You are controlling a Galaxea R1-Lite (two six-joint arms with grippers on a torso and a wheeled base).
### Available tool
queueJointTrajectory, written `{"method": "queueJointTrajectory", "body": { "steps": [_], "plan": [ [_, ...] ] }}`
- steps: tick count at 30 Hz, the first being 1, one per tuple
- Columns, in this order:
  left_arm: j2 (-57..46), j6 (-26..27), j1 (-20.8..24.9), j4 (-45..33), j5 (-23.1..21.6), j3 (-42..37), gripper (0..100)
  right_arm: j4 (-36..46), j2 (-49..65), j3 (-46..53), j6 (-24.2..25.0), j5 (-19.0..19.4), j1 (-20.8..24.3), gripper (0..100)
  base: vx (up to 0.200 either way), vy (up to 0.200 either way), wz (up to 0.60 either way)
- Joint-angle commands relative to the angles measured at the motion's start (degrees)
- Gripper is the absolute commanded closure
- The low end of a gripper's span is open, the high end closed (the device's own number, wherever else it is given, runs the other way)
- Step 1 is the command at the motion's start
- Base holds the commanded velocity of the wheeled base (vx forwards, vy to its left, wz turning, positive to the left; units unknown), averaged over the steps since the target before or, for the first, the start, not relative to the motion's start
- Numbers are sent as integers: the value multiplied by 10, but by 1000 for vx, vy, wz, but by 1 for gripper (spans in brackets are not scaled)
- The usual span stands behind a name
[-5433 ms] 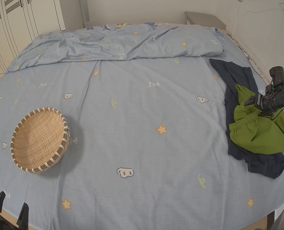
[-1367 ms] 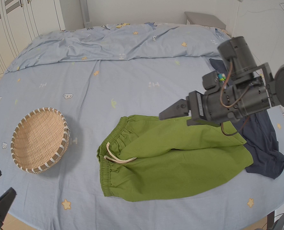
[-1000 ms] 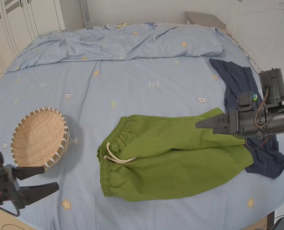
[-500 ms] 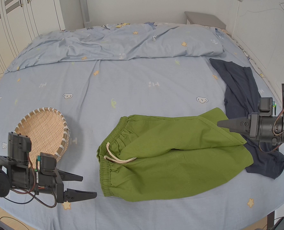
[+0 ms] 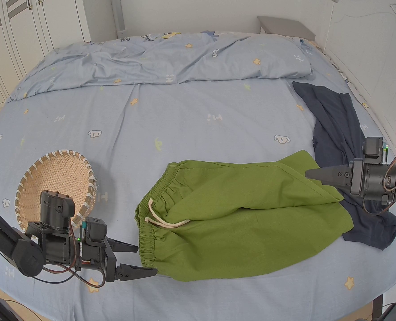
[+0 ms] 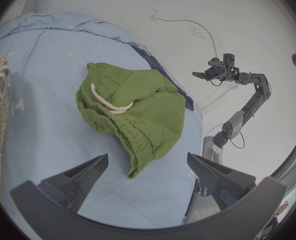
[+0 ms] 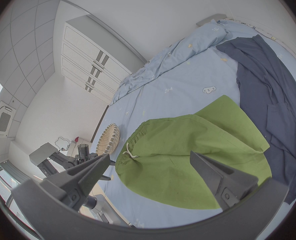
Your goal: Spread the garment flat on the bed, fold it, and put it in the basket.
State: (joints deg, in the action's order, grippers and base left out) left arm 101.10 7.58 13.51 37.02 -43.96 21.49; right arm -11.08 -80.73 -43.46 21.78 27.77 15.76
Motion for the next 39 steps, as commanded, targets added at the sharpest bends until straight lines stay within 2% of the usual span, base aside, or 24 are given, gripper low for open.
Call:
{"method": "queueJointTrajectory", "body": {
  "steps": [1,11,12,23,25,27,30,31,33,35,36,37,38,39],
  "plan": [
    [52,-3,11,24,1,-10,0,-1,0,0,0,1,1,0,0,0,0],
    [53,-9,26,24,0,-9,0,-1,-1,0,0,0,-1,0,0,0,0],
    [53,-9,28,24,-1,-8,100,-1,-1,0,0,0,-2,0,0,0,0],
    [75,-12,34,22,0,-5,100,-1,-2,-1,0,0,-4,0,0,0,0],
    [71,-42,32,17,0,-5,100,1,-2,-3,1,1,-6,0,0,0,0],
    [56,-109,28,16,-1,-5,100,5,-3,-7,1,2,-8,0,0,0,0],
    [-1,-224,-6,8,-10,-3,100,11,-6,-11,2,3,-8,0,0,0,0],
    [-15,-246,-20,1,-14,-5,100,15,-6,-12,2,3,-8,0,0,0,0],
    [-37,-254,-52,-36,-29,-7,100,26,-8,-14,1,3,-6,0,0,0,0],
    [-42,-254,-59,-47,-32,-7,100,27,-8,-15,1,4,-6,0,0,0,0],
    [-73,-252,-96,-113,-54,-7,100,38,-16,-20,1,4,-7,0,0,0,0],
    [-73,-252,-96,-113,-54,-7,100,38,-16,-20,1,4,-7,0,0,0,0],
    [-95,-251,-128,-168,-67,-5,100,48,-21,-22,1,4,-5,0,0,0,0],
    [-100,-249,-136,-180,-68,-4,100,50,-22,-22,1,4,-4,0,0,0,0]
  ]
}}
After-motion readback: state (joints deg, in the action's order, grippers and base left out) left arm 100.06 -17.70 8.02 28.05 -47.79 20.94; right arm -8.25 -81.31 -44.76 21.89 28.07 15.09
